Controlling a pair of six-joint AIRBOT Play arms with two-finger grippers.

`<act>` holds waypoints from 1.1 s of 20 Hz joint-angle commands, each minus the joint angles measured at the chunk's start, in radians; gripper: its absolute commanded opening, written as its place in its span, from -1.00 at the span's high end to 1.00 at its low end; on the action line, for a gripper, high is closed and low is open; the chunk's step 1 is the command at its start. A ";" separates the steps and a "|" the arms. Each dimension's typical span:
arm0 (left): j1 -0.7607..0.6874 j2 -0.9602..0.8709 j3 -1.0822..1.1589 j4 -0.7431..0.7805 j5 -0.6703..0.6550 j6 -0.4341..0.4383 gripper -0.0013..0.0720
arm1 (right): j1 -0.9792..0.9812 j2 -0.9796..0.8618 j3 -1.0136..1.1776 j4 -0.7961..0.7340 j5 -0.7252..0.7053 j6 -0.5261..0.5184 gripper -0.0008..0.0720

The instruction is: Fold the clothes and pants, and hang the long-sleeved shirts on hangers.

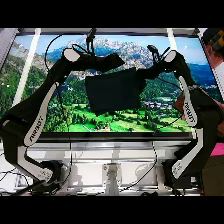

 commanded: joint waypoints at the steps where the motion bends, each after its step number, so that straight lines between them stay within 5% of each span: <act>1: 0.002 0.000 0.000 0.007 0.000 0.000 -0.94 | 0.011 -0.014 0.001 -0.204 -0.039 0.081 -0.97; 6: 0.004 -0.002 0.000 0.011 0.000 0.001 -0.94 | 0.002 -0.063 0.011 -0.165 -0.002 0.083 -0.96; 12: 0.004 -0.002 0.000 0.011 0.000 0.010 -0.94 | -0.014 -0.125 0.068 0.228 0.107 -0.060 -0.91; 18: 0.004 -0.002 0.000 0.011 0.000 0.045 -0.94 | -0.035 -0.126 0.106 0.060 0.027 -0.059 -0.91; 22: 0.004 -0.002 0.000 0.011 0.000 0.045 -0.94 | -0.094 -0.124 0.240 0.046 0.165 0.003 -0.92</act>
